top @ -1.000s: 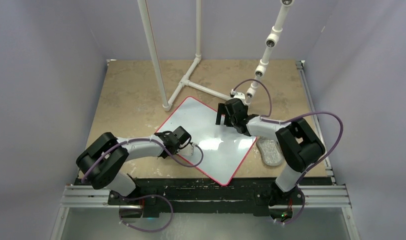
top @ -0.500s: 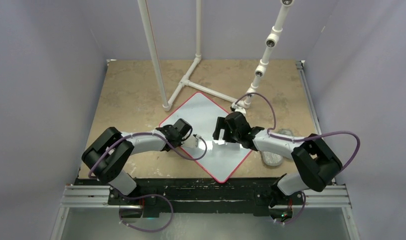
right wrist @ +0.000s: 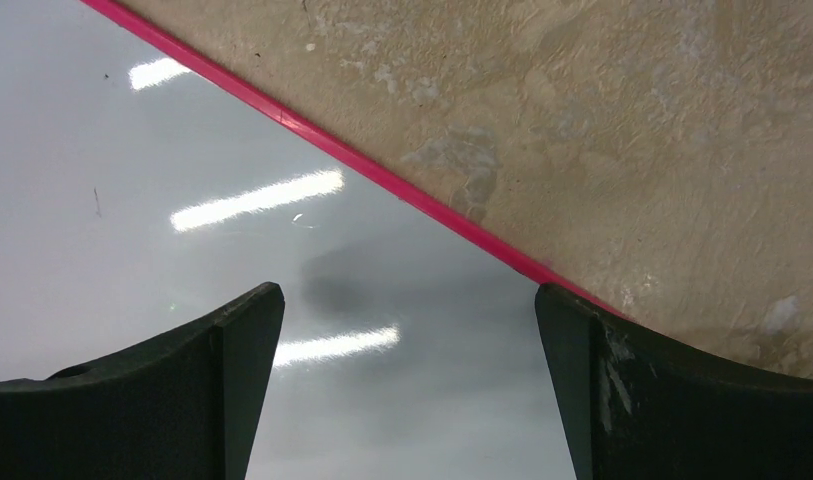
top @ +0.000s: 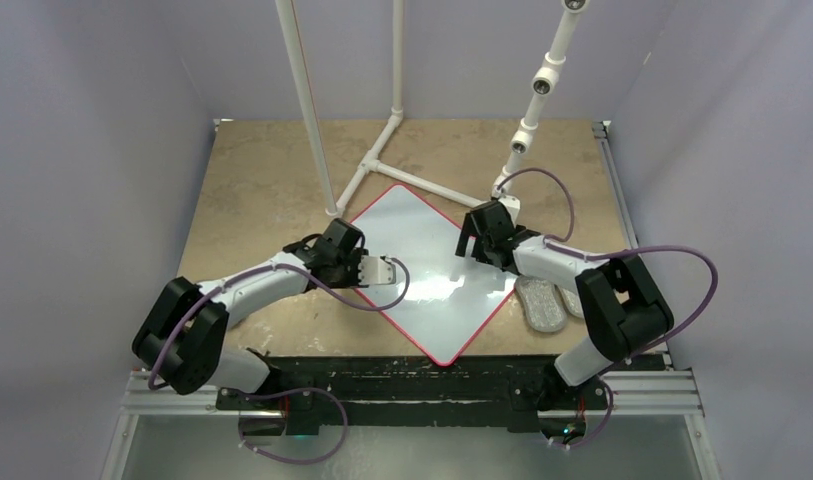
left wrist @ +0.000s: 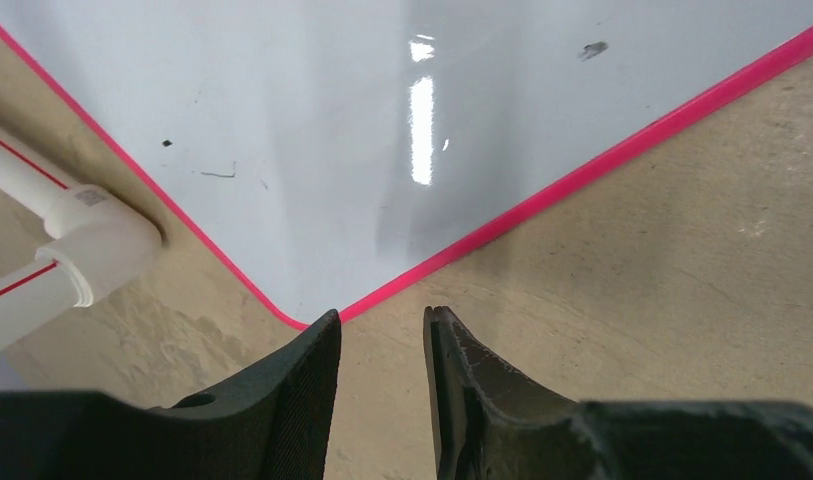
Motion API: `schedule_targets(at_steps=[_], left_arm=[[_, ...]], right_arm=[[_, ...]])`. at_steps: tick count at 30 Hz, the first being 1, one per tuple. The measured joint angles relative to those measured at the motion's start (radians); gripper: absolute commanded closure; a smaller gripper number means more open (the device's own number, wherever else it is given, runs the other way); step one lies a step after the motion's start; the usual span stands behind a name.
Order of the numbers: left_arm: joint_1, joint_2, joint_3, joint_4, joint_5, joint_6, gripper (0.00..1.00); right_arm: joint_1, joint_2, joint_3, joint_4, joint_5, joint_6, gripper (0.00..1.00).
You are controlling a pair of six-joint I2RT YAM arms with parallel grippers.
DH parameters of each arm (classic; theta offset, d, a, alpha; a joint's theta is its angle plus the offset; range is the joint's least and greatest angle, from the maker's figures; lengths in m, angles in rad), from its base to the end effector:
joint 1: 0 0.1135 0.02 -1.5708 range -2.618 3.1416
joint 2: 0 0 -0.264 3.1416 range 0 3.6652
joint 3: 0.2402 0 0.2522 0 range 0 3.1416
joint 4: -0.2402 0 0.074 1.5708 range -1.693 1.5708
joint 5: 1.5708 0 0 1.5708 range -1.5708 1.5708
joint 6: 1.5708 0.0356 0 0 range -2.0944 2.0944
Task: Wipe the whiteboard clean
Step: Adjust the whiteboard at the center of the board.
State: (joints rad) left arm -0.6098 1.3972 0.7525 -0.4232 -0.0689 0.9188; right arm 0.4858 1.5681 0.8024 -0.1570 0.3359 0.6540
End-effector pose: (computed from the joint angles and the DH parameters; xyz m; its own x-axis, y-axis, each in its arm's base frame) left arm 0.2137 -0.1463 0.1783 -0.0033 0.9696 -0.2445 0.9011 0.1089 0.4197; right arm 0.2729 0.1308 0.1652 -0.7207 0.2690 -0.6390 0.2187 0.9628 0.1587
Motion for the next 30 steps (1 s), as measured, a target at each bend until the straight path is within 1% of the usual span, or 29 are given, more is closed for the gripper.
schedule_targets(at_steps=[9, 12, 21, 25, 30], left_arm=[[0.0, 0.048, -0.011, -0.001, 0.035, -0.021, 0.65], [0.0, 0.06, -0.027, 0.011, 0.031, -0.02, 0.65], [0.001, 0.08, -0.028, 0.048, 0.004, -0.019, 0.68], [0.001, 0.111, -0.013, 0.085, -0.026, -0.018, 0.69], [0.002, 0.152, 0.011, 0.108, -0.076, -0.017, 0.7]], right_arm=[[-0.015, 0.01, 0.0, 0.03, 0.013, -0.072, 0.01], [-0.034, 0.029, 0.0, 0.06, 0.016, -0.087, 0.02], [-0.034, 0.07, 0.013, 0.108, 0.006, -0.089, 0.03], [-0.014, 0.076, 0.004, 0.162, -0.009, -0.063, 0.03], [0.027, 0.048, -0.079, 0.292, -0.006, -0.018, 0.04]])
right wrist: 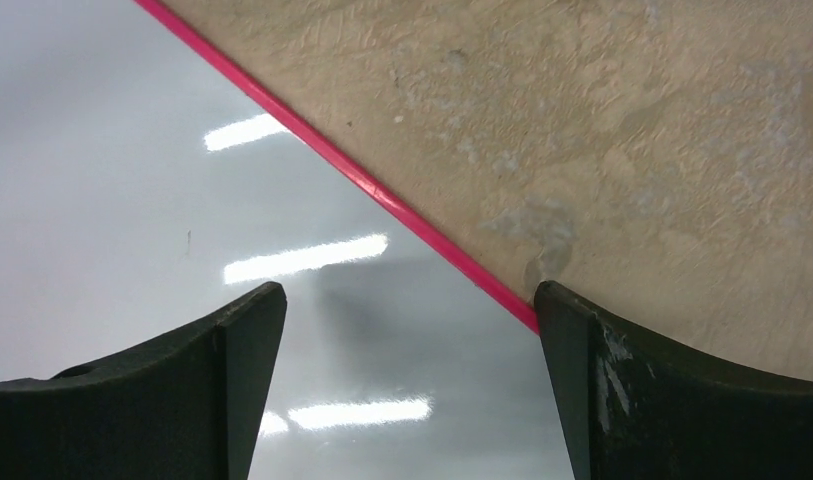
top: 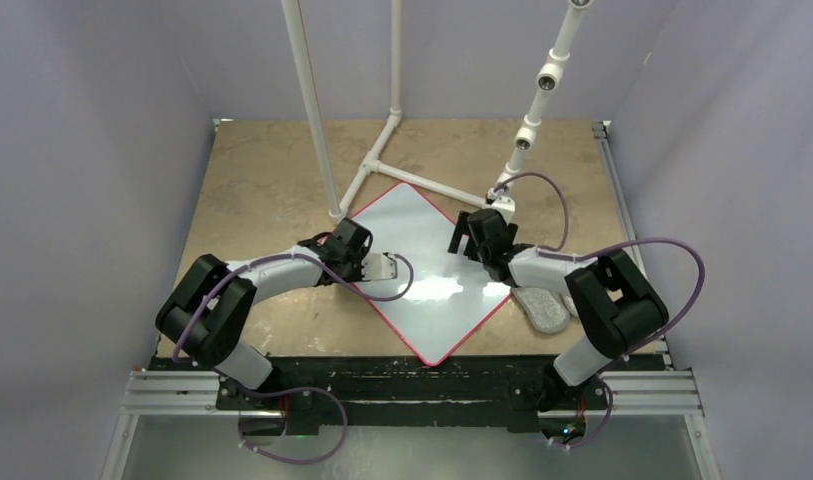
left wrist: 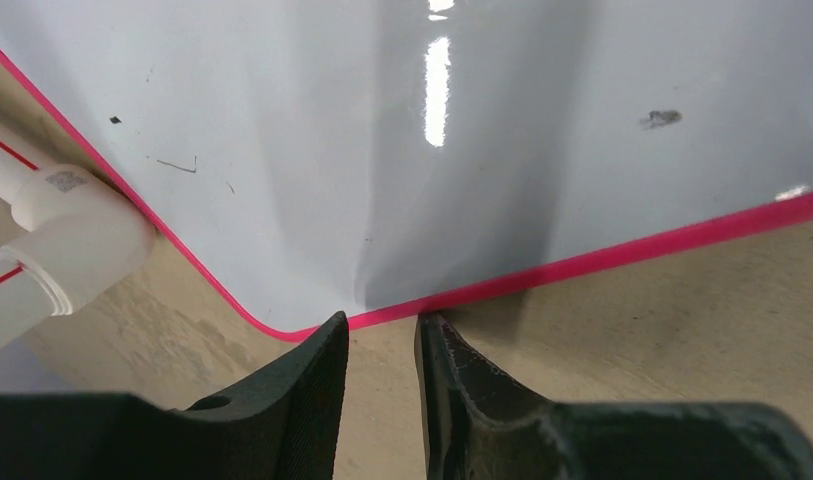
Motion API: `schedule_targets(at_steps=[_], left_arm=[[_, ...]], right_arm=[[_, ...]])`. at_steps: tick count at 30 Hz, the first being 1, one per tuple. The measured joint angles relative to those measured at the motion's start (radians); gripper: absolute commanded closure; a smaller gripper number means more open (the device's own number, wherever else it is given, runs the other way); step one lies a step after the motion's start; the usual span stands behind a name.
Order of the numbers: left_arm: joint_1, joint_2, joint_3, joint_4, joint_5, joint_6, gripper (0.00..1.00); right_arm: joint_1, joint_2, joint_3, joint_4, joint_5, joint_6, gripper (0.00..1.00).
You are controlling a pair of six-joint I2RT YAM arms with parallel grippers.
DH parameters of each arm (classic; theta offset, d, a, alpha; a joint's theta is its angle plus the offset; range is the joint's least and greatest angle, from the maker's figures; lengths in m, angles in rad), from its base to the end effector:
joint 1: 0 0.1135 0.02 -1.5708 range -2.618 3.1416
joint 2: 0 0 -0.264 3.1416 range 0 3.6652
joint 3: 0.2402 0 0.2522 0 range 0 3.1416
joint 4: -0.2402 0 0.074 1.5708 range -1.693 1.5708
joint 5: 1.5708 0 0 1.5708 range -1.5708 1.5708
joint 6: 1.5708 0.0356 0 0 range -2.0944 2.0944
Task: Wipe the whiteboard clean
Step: Adjust the whiteboard at the center of the board.
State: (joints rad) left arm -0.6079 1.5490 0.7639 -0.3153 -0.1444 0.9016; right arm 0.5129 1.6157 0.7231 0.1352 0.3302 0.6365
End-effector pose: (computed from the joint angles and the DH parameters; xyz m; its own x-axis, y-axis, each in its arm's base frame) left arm 0.2323 -0.1554 0.1493 -0.0526 0.9822 -0.1806 0.8913 0.1277 0.4351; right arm 0.2762 0.1423 0.1501 -0.6353 0.2875 -0.7167 0.1476 0.9562 0.2528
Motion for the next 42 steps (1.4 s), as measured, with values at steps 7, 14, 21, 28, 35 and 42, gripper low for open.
schedule_targets(at_steps=[7, 14, 21, 28, 35, 42], left_arm=[[0.013, 0.026, 0.014, -0.011, -0.063, 0.007, 0.7], [0.02, 0.027, 0.012, -0.029, -0.097, 0.008, 0.71], [0.027, 0.035, 0.012, -0.055, -0.149, 0.008, 0.7], [0.04, 0.069, 0.016, -0.072, -0.233, 0.007, 0.7], [0.044, 0.111, 0.048, -0.073, -0.271, 0.008, 0.7], [0.036, 0.126, 0.107, 0.013, -0.119, -0.011, 0.7]], right_arm=[[0.119, -0.047, -0.062, 0.021, 0.072, 0.064, 0.05], [0.193, -0.156, -0.123, -0.067, 0.062, 0.188, 0.06], [0.312, -0.237, -0.169, -0.133, 0.046, 0.285, 0.07], [0.495, -0.281, -0.213, -0.157, 0.066, 0.406, 0.06], [0.563, -0.325, -0.203, -0.234, 0.055, 0.508, 0.02], [0.567, -0.416, -0.203, -0.435, -0.012, 0.589, 0.01]])
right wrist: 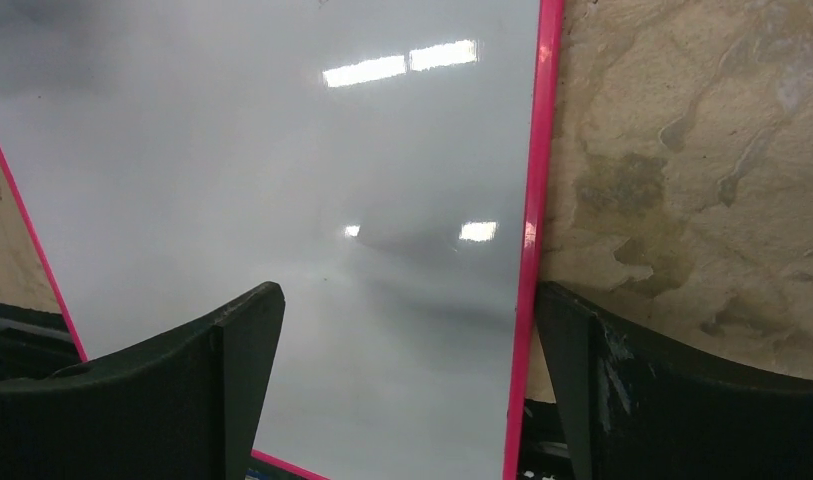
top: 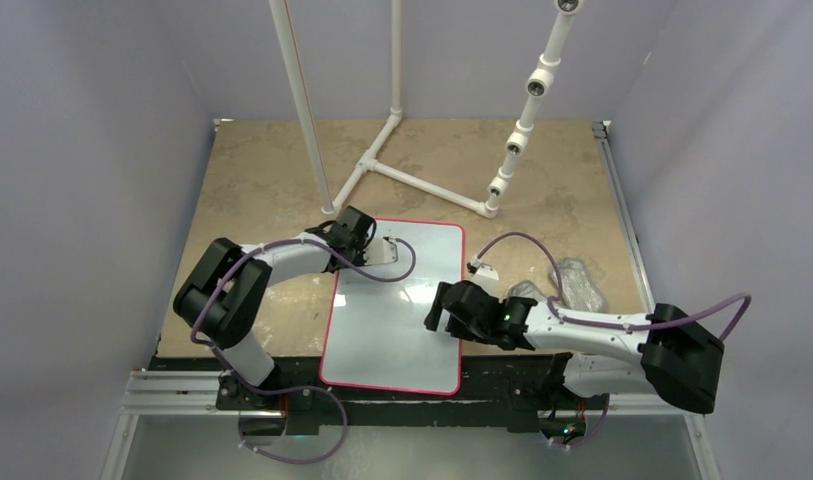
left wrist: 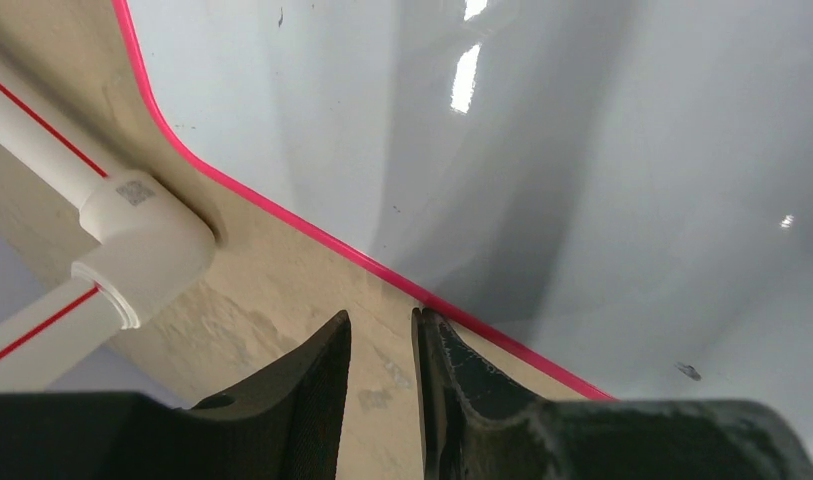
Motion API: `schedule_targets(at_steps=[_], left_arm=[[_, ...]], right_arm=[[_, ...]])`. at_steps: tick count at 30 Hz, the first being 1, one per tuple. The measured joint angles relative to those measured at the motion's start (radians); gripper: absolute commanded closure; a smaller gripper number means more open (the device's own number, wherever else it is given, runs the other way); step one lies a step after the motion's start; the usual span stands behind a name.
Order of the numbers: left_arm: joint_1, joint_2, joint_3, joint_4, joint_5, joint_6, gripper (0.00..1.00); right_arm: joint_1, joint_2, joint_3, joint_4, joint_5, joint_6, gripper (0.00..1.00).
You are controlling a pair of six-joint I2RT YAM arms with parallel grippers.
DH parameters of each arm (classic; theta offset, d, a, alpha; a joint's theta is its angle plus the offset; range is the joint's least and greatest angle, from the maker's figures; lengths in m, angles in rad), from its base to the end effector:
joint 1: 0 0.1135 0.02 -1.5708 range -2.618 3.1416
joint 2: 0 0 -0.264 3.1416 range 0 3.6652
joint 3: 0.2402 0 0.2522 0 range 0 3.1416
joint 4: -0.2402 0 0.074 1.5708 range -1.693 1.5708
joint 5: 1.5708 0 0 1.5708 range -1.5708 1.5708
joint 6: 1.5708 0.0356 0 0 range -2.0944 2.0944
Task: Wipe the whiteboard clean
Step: Adjust the whiteboard at the center of the board, then pick up the whiteboard eraser from the center of the board.
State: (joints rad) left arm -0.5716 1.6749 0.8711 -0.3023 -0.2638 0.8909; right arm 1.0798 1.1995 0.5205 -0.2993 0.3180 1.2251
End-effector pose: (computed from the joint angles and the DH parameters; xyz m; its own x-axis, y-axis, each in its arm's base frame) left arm 0.2651 -0.1595 0.1445 -0.1430 0.9846 -0.1005 0.8512 0.1741 0.4951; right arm 0.1101 0.1823 0.1629 -0.8432 0.3184 -0.4333 0.1121 0.8922 0.4375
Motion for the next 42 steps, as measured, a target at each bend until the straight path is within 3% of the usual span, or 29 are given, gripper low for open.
schedule_targets(at_steps=[13, 17, 21, 27, 30, 36, 42], left_arm=[[0.073, -0.125, 0.0, -0.074, 0.254, -0.061, 0.68], [0.101, -0.129, 0.05, -0.135, 0.305, -0.125, 0.67], [0.103, -0.141, 0.078, -0.166, 0.341, -0.187, 0.67], [0.112, -0.19, 0.079, -0.204, 0.354, -0.245, 0.63], [0.114, -0.232, 0.079, -0.206, 0.345, -0.263, 0.6], [0.118, -0.264, 0.081, -0.184, 0.285, -0.296, 0.59], [0.126, -0.266, 0.081, -0.185, 0.251, -0.301, 0.6]], right_arm=[[0.0, -0.032, -0.019, -0.01, -0.049, 0.04, 0.02], [-0.018, -0.024, 0.038, -0.156, -0.042, 0.021, 0.01], [-0.138, -0.04, 0.128, -0.303, 0.0, -0.033, 0.01], [-0.391, -0.131, 0.174, -0.402, 0.05, -0.084, 0.02], [-0.455, -0.131, 0.174, -0.437, 0.069, -0.092, 0.05], [-0.528, -0.007, 0.178, -0.433, 0.084, -0.117, 0.19], [-0.572, 0.105, 0.214, -0.398, 0.115, -0.156, 0.55]])
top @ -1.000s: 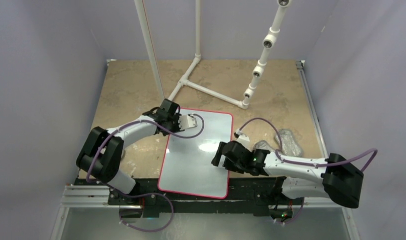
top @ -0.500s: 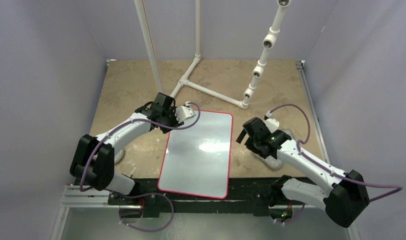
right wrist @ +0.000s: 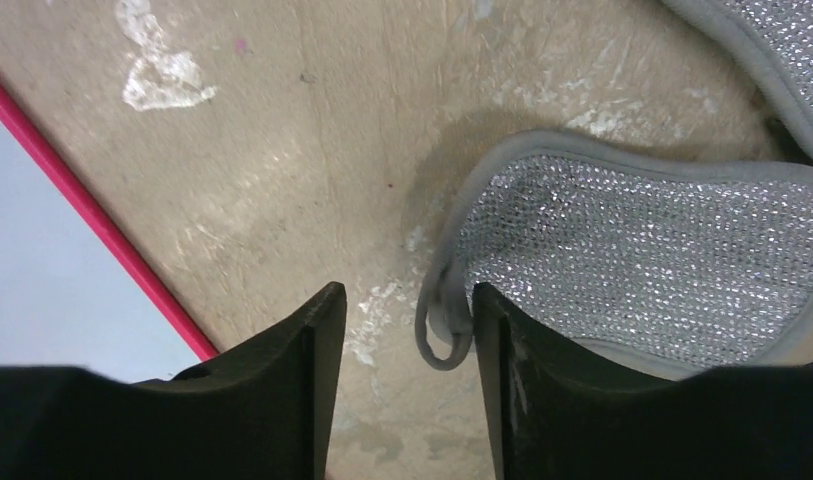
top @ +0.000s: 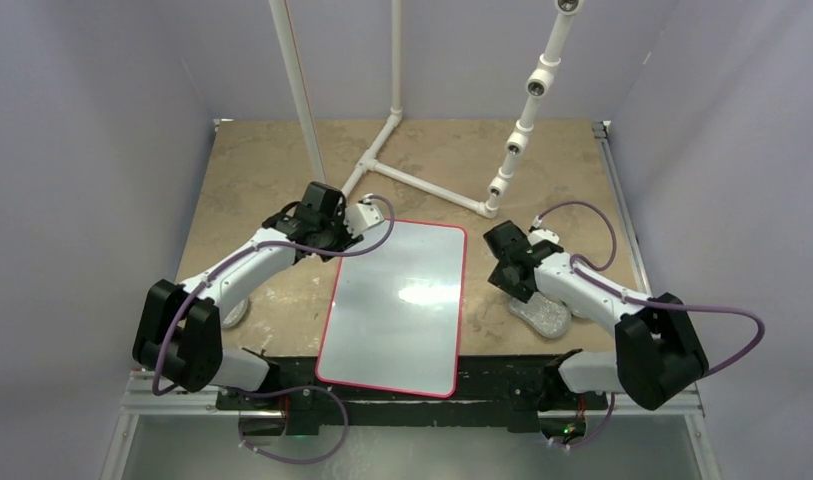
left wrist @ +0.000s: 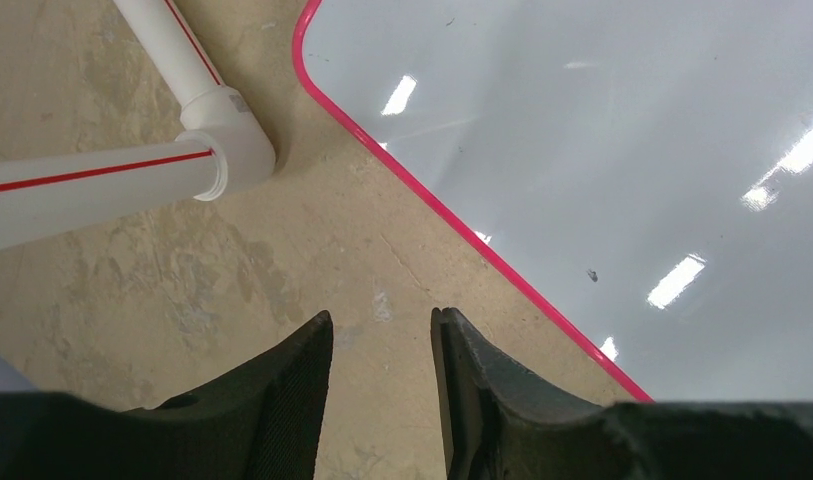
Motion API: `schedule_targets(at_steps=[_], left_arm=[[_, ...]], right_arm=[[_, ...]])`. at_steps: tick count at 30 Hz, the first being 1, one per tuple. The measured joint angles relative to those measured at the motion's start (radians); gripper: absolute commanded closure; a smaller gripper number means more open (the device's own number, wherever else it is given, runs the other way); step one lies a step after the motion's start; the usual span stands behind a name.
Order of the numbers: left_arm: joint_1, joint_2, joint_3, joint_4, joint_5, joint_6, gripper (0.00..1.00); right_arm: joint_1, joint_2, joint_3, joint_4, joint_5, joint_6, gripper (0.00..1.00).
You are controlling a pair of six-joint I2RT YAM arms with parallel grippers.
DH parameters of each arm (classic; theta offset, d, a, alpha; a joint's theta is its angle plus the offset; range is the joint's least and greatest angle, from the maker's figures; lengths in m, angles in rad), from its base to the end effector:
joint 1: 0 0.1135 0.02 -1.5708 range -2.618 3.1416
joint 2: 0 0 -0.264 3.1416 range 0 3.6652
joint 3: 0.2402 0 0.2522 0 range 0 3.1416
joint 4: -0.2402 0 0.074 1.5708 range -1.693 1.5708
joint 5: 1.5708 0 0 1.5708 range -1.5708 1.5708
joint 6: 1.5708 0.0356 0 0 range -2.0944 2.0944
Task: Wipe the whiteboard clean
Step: Pick up the whiteboard eraser from the center of the board.
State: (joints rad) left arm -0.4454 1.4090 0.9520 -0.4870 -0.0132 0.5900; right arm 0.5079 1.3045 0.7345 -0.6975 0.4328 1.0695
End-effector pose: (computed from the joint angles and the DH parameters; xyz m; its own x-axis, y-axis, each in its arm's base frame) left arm 0.2602 -0.1237 0.2310 -0.3715 0.7938 -0.4814 0.7588 0.5584 0.3352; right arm 0.2003 0.0944 0.1851 -0.6919 0.5260 -0.4946 0.5717 0.8175 0.0696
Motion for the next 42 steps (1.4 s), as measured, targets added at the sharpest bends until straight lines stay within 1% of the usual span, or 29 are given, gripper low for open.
schedule_targets(at_steps=[2, 4, 8, 10, 11, 12, 13, 15, 17, 19, 21, 23, 28, 32, 34, 37, 42], left_arm=[[0.0, -0.006, 0.0, 0.0, -0.006, 0.0, 0.6], [0.0, -0.014, 0.0, 0.0, -0.01, -0.004, 0.6], [0.0, -0.03, 0.0, -0.001, -0.01, -0.026, 0.6], [0.0, -0.043, 0.007, -0.008, -0.01, -0.037, 0.6], [0.0, -0.055, 0.017, -0.01, -0.01, -0.047, 0.57], [0.0, -0.066, 0.026, -0.01, -0.01, -0.053, 0.49], [0.0, -0.086, 0.039, -0.005, -0.009, -0.065, 0.36], [0.0, -0.132, 0.059, 0.006, 0.0, -0.087, 0.32], [0.0, -0.183, 0.076, 0.016, 0.031, -0.121, 0.29], [0.001, -0.224, 0.085, 0.022, 0.083, -0.138, 0.22], [0.002, -0.26, 0.084, 0.019, 0.168, -0.15, 0.14], [0.002, -0.294, 0.067, 0.019, 0.252, -0.153, 0.11], [0.002, -0.432, -0.045, -0.012, 0.456, -0.153, 0.06], [0.002, -0.546, -0.114, -0.007, 0.571, -0.161, 0.04], [0.002, -0.616, -0.156, 0.029, 0.596, -0.181, 0.03], [0.002, -0.681, -0.202, 0.098, 0.584, -0.214, 0.02], [0.002, -0.699, -0.217, 0.173, 0.569, -0.245, 0.01]], right_arm=[[-0.005, 0.013, 0.008, 0.016, 0.004, -0.011, 0.68], [-0.006, 0.017, 0.012, 0.03, 0.003, -0.022, 0.76], [-0.006, 0.017, 0.012, 0.054, -0.007, -0.03, 1.0], [-0.006, 0.014, 0.012, 0.079, -0.024, -0.037, 1.0], [-0.006, 0.009, 0.012, 0.09, -0.039, -0.039, 1.0], [-0.001, 0.0, 0.012, 0.108, -0.059, -0.039, 1.0], [0.007, -0.014, 0.012, 0.129, -0.076, -0.037, 1.0], [0.045, -0.042, 0.013, 0.167, -0.104, -0.019, 1.0], [0.113, -0.056, 0.029, 0.204, -0.125, 0.011, 1.0], [0.179, -0.046, 0.068, 0.239, -0.145, 0.043, 1.0], [0.232, -0.022, 0.124, 0.27, -0.164, 0.071, 1.0], [0.273, 0.008, 0.193, 0.309, -0.172, 0.094, 1.0], [0.352, 0.087, 0.379, 0.402, -0.191, 0.148, 1.0], [0.389, 0.113, 0.436, 0.503, -0.22, 0.2, 1.0], [0.406, 0.116, 0.436, 0.554, -0.24, 0.228, 1.0], [0.428, 0.119, 0.436, 0.602, -0.258, 0.261, 1.0], [0.455, 0.118, 0.436, 0.667, -0.288, 0.302, 1.0]])
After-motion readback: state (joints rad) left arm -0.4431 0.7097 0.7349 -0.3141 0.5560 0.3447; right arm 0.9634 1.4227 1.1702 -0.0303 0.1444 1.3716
